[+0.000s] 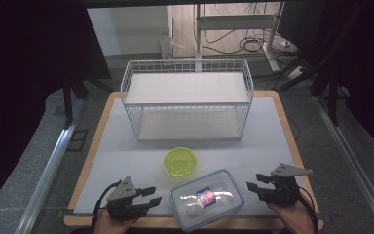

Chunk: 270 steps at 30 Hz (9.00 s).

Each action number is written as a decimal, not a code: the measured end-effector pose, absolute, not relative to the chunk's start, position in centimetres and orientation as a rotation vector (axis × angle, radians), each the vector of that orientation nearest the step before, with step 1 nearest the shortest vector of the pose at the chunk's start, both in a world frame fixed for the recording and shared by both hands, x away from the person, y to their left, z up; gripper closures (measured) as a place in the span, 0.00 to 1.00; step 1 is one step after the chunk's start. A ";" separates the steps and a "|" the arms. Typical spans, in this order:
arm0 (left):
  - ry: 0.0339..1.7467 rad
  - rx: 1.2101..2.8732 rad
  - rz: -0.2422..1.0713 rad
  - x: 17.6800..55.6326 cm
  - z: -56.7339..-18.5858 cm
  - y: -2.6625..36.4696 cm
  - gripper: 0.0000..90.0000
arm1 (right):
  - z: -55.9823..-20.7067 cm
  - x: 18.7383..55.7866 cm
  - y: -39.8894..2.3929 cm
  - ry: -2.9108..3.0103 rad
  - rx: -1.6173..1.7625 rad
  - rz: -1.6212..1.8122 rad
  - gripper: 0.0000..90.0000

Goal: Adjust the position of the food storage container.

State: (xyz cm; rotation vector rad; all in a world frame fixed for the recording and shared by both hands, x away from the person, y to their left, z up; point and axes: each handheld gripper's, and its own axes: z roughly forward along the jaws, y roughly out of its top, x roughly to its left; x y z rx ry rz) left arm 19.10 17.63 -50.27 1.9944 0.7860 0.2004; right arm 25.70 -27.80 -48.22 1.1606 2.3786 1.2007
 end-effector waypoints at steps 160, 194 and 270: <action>1.049 2.072 0.260 31.5 -50.1 14.7 0.98 | -47.4 23.7 -25.4 2.520 1.046 1.130 0.95; 1.061 2.005 0.452 24.7 -50.6 21.5 0.62 | -47.3 33.7 -4.3 2.871 0.413 1.148 0.98; 0.993 2.013 0.250 21.8 -51.1 19.6 0.87 | -47.8 29.7 -23.2 2.574 0.929 1.116 0.98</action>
